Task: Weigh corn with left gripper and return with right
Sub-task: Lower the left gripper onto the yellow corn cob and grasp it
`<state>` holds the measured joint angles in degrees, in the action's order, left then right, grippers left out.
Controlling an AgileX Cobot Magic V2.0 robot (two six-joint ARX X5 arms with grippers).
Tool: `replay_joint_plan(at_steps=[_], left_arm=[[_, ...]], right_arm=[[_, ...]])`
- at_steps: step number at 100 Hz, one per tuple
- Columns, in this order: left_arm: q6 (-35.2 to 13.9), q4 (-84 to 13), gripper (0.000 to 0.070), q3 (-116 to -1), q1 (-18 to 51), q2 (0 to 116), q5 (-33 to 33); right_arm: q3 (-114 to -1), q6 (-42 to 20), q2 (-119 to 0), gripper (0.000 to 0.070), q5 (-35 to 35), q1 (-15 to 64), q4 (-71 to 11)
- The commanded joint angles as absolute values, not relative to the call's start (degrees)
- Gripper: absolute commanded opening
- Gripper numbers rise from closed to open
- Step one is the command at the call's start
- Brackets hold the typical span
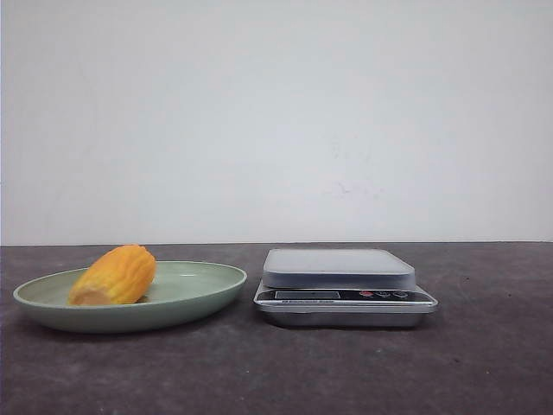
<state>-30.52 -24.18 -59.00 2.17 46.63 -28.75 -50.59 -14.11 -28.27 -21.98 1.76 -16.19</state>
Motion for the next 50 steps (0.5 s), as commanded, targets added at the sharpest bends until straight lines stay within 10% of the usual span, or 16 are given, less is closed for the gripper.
replay_joint_plan(at_steps=[1, 16, 50], left_arm=[[-28.5, -24.9, 0.0469, -60.3, 2.3, 47.3, -29.0], [-25.2, -27.4, 0.0476, -60.3, 2.3, 48.2, -29.0], [-23.1, -33.5, 0.0476, -60.3, 4.9, 55.0, -28.8]], right_arm=[[-51.1, -13.5, -28.4, 0.0229, -22.9, 1.8, -16.1], [-51.1, -13.5, -28.4, 0.0675, -22.9, 1.8, -17.2], [-51.1, -13.5, -28.8, 0.0697, -22.3, 1.7, -21.6]])
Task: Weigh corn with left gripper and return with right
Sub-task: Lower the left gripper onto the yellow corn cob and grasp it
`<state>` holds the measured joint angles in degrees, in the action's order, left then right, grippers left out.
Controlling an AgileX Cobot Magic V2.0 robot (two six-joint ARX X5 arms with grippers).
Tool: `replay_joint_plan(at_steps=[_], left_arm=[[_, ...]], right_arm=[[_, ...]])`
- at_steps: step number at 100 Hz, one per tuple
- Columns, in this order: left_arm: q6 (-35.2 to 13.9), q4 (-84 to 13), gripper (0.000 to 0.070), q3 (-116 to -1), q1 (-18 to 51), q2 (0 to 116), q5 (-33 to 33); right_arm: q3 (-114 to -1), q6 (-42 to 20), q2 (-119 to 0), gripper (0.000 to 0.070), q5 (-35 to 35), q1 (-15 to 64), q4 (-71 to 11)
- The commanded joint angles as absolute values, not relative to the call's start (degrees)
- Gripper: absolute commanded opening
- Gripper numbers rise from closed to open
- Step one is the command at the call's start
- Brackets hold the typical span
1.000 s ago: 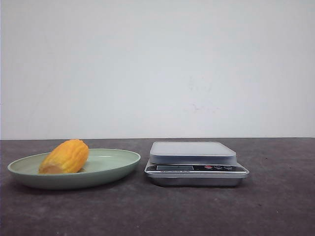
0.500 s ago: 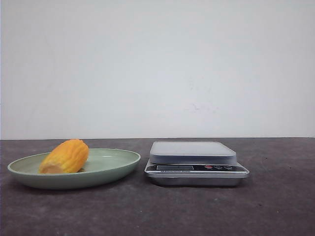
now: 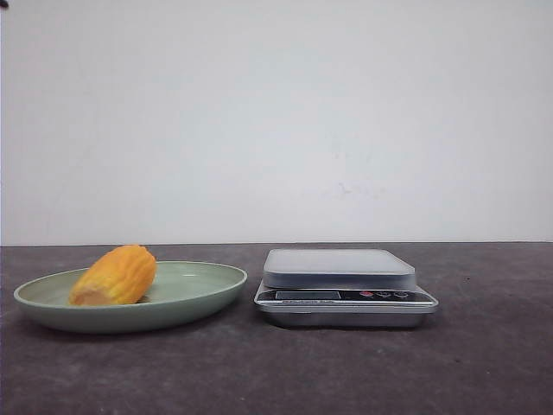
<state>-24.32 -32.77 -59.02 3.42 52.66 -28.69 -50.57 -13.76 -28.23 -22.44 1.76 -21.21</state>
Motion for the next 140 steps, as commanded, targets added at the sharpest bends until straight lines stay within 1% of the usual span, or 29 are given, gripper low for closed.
replay_joint_plan(at_steps=[1, 9, 18, 26, 36, 49, 65, 74, 90, 94, 99, 103, 107, 108, 111, 120, 128, 140], left_arm=[[-23.1, -33.6, 0.0475, -60.3, 5.2, 55.4, -28.7], [-23.1, -35.4, 0.0475, -60.3, 8.4, 59.2, -27.0], [-23.1, -36.7, 0.0475, -60.3, 12.0, 64.3, -22.8], [-23.2, -36.1, 0.0475, -60.3, 14.9, 69.4, -19.3], [-23.2, -34.5, 0.0475, -60.3, 17.2, 75.4, -16.6], [-23.7, -32.5, 0.0475, -60.3, 18.3, 82.4, -16.3], [-23.8, -31.6, 0.0475, -60.3, 18.5, 90.1, -15.2], [-23.8, -31.8, 0.0475, -60.3, 18.5, 93.4, -13.7], [-23.8, -31.2, 0.0465, -60.3, 18.7, 97.1, -13.5], [-23.8, -31.1, 0.0434, -60.3, 18.9, 97.7, -13.5], [-23.8, -31.1, 0.0326, -60.3, 19.1, 98.3, -13.6], [-23.2, -31.1, 0.02, -60.3, 19.3, 98.6, -13.9], [-22.5, -31.2, 0.003, -60.3, 19.5, 98.6, -14.5], [-22.3, -31.1, 0.0, -60.3, 19.5, 98.6, -14.7], [-21.8, -31.0, 0.0017, -60.3, 19.7, 98.6, -15.4], [-21.3, -31.6, 0.0011, -61.3, 19.9, 98.3, -18.0], [-21.3, -32.2, 0.0011, -63.1, 20.3, 97.0, -18.8], [-21.8, -32.1, 0.0011, -67.9, 21.0, 93.8, -21.0]], right_arm=[[-51.1, -13.5, -28.8, 0.0697, -22.3, 1.7, -21.8], [-51.1, -13.5, -29.5, 0.0697, -22.3, 1.7, -23.1], [-51.1, -13.5, -30.5, 0.0696, -22.4, 1.7, -24.6], [-51.1, -13.5, -31.4, 0.0696, -22.5, 1.7, -26.2], [-51.1, -13.5, -32.3, 0.0696, -22.5, 1.7, -28.6], [-51.1, -13.5, -33.0, 0.0696, -22.5, 1.7, -31.0], [-51.1, -13.5, -33.2, 0.0696, -22.5, 1.7, -31.9], [-51.1, -13.5, -33.2, 0.0696, -22.6, 1.8, -31.9], [-51.1, -13.5, -33.1, 0.0696, -22.7, 1.8, -33.4], [-51.1, -13.5, -33.1, 0.0696, -22.6, 1.8, -34.0], [-51.1, -13.5, -33.1, 0.0696, -22.6, 1.7, -34.6], [-51.1, -13.5, -33.1, 0.0696, -22.6, 1.7, -34.8], [-51.1, -13.5, -33.1, 0.0696, -22.6, 1.8, -34.9], [-51.1, -13.5, -33.1, 0.0696, -22.6, 1.8, -34.9], [-51.1, -13.5, -33.1, 0.0696, -22.6, 1.7, -34.9], [-51.1, -14.0, -33.1, 0.0695, -22.5, 1.7, -34.9], [-51.1, -14.6, -33.1, 0.0695, -22.5, 1.7, -34.9], [-51.1, -14.7, -33.1, 0.0695, -22.5, 1.8, -34.9]])
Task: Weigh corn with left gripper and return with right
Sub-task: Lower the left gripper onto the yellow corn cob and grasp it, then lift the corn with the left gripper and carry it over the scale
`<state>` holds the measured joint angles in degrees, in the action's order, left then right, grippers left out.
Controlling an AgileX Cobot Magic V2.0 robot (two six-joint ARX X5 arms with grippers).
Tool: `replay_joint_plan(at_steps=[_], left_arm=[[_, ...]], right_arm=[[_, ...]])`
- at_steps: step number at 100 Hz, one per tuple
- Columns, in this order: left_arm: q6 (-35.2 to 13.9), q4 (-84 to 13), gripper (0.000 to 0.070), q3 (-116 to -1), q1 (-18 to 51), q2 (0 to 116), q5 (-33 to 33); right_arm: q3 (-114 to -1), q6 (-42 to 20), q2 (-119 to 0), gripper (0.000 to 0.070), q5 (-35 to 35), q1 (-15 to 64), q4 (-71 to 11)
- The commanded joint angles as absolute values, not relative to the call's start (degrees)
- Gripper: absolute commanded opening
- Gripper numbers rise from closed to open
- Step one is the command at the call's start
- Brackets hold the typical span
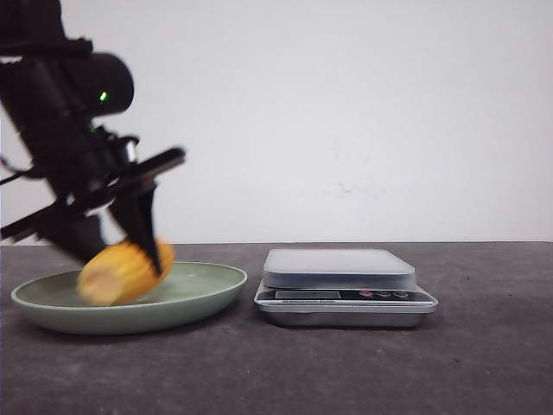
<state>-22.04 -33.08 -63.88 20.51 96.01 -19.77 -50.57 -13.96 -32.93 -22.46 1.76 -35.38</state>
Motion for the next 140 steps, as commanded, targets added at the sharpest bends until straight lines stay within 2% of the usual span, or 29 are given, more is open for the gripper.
replay_joint_plan(at_steps=[1, 25, 43, 55, 77, 106, 140], left_arm=[[-21.9, -32.1, 0.0011, -68.4, 21.1, 93.5, -21.2], [-22.9, -30.7, 0.0012, -85.5, 24.1, 90.1, -21.2], [-26.1, -26.4, 0.0012, -94.2, 27.8, 90.1, -14.5], [-27.5, -22.6, 0.0012, -94.6, 30.0, 90.7, -12.5], [-29.2, -23.2, 0.0012, -94.6, 33.3, 97.5, -12.1], [-32.5, -24.4, 0.0012, -94.6, 35.9, 109.2, -14.3], [-32.6, -27.4, 0.0012, -94.6, 38.0, 118.6, -16.3]], right_arm=[[-51.1, -14.8, -33.1, 0.0695, -22.5, 1.8, -34.9], [-51.1, -16.5, -33.1, 0.0695, -22.5, 1.8, -34.8], [-51.1, -16.5, -33.2, 0.0695, -22.5, 1.8, -34.8], [-51.1, -16.5, -33.2, 0.0695, -22.5, 1.8, -34.8], [-51.1, -16.5, -33.3, 0.0695, -22.5, 1.7, -34.8], [-51.1, -16.7, -33.3, 0.0695, -22.4, 1.7, -34.9], [-51.1, -17.5, -33.3, 0.0695, -22.4, 1.7, -38.7]])
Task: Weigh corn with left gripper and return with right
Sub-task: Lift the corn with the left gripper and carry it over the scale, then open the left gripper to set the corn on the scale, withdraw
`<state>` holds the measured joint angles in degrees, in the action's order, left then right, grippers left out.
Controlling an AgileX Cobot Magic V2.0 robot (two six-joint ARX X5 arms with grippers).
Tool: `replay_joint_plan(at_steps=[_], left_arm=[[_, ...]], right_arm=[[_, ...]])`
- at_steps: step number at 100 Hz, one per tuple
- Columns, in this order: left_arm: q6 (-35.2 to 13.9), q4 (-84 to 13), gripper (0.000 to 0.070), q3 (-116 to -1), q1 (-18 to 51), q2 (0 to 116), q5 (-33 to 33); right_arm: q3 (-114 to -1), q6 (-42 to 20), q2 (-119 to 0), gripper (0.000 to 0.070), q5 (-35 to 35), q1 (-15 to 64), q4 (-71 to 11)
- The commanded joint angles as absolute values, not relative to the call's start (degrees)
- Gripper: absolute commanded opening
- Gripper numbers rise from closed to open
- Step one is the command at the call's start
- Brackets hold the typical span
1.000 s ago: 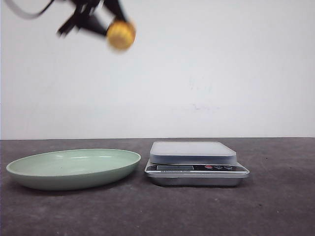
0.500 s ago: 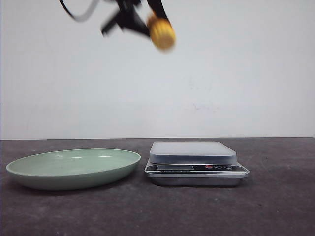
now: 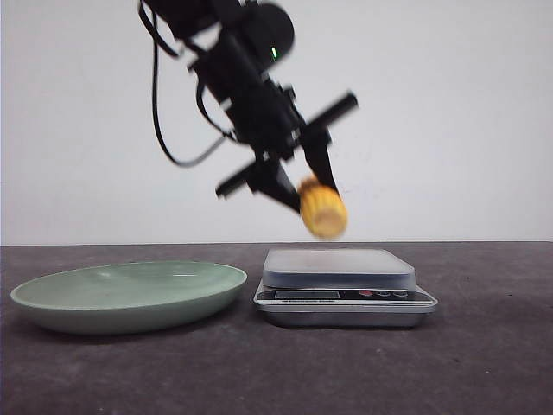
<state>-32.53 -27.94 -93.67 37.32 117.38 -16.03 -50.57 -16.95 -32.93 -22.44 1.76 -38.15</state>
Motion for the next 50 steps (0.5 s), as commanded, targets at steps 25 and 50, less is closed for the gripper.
replay_joint_plan(at_steps=[25, 50], left_arm=[[-32.6, -27.8, 0.0045, -94.6, 38.3, 119.6, -16.1], [-32.9, -29.3, 0.0321, -94.6, 38.3, 119.6, -16.4]], right_arm=[[-51.1, -17.5, -33.3, 0.0695, -22.4, 1.7, -40.0], [-51.1, -17.5, -33.3, 0.0695, -22.1, 1.7, -39.1]])
